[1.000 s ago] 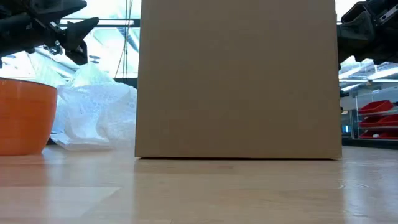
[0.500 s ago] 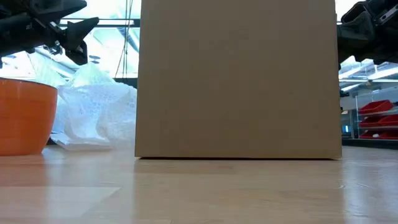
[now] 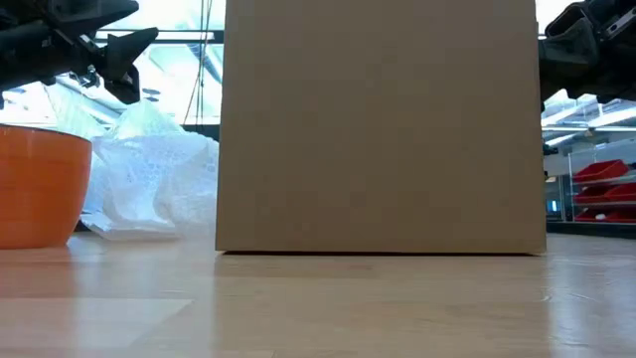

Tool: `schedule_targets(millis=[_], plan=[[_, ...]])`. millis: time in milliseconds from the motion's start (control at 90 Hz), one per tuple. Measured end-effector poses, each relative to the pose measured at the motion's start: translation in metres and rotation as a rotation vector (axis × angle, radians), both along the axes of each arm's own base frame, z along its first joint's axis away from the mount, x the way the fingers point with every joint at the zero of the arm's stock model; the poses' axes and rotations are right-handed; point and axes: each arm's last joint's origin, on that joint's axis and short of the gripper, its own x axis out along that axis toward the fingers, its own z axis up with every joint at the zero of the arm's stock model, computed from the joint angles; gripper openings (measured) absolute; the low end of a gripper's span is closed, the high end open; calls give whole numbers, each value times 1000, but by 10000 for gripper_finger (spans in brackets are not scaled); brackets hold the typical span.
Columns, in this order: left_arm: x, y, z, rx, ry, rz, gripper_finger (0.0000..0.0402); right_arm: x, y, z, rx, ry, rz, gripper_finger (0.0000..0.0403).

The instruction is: Wrap mug

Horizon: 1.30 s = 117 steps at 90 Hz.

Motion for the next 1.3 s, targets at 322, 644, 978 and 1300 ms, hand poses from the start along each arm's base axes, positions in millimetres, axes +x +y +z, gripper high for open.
schedule_targets(millis=[322, 644, 978, 1300], plan=[[0, 0, 0, 0, 0, -1, 158, 0, 0, 0, 0, 0, 0, 2], [0, 0, 0, 0, 0, 0, 158, 0, 0, 0, 0, 0, 0, 2], [-3, 0, 8, -83, -86, -29, 158, 0, 0, 0, 0, 0, 0, 2], [-11, 1, 22, -143, -245, -59, 158, 0, 0, 0, 0, -1, 0, 2]])
